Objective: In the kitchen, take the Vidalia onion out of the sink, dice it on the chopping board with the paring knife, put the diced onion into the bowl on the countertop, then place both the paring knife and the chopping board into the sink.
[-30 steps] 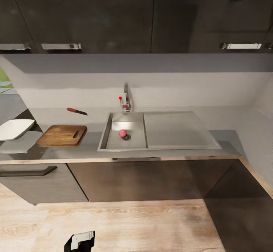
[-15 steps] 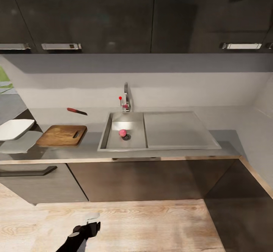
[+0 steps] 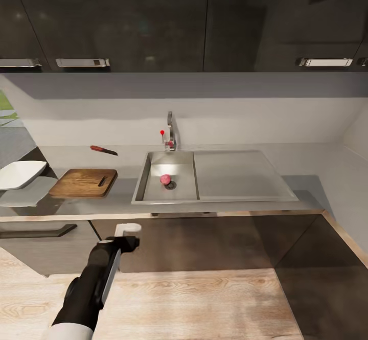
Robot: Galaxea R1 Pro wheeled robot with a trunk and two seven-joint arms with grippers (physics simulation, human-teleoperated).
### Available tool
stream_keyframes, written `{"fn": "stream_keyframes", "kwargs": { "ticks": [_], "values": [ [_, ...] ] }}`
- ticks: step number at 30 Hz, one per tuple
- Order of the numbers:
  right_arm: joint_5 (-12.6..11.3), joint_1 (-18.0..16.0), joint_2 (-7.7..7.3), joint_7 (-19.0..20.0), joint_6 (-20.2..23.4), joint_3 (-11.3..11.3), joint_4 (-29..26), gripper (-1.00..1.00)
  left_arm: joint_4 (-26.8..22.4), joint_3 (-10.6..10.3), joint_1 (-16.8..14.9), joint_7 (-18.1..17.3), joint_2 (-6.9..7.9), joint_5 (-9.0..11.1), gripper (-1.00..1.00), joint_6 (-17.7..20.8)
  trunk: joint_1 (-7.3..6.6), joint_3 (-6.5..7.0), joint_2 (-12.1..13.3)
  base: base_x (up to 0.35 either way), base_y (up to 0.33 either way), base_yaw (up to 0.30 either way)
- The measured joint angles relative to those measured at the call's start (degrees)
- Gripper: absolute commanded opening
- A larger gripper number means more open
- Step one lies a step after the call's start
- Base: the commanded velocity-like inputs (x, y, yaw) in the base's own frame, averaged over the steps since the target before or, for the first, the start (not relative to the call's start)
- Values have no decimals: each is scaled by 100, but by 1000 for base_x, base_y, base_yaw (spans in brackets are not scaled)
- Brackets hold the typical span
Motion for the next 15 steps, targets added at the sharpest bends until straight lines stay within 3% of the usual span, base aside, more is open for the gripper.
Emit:
{"fn": "stream_keyframes", "kwargs": {
  "ticks": [4, 7, 12, 15],
  "values": [
    [0, 1, 0, 0, 1, -2, 2, 100, -865, -113, -30, -17, -11, 4, 100, 750, 0, 0, 0, 0, 0, 0],
    [0, 1, 0, 0, 2, -4, 7, 100, -1178, -132, -146, -21, -35, 10, 100, 944, 0, 0, 0, 0, 0, 0],
    [0, 1, 0, -1, 2, -7, 17, 100, -1389, -142, -864, -24, -154, 21, 100, 1228, 0, 0, 1, 0, 0, 0],
    [0, 1, 0, -1, 2, -8, 24, 100, -1178, -144, -1553, -18, -190, 31, 100, 1333, 0, 0, 1, 0, 0, 0]
  ]
}}
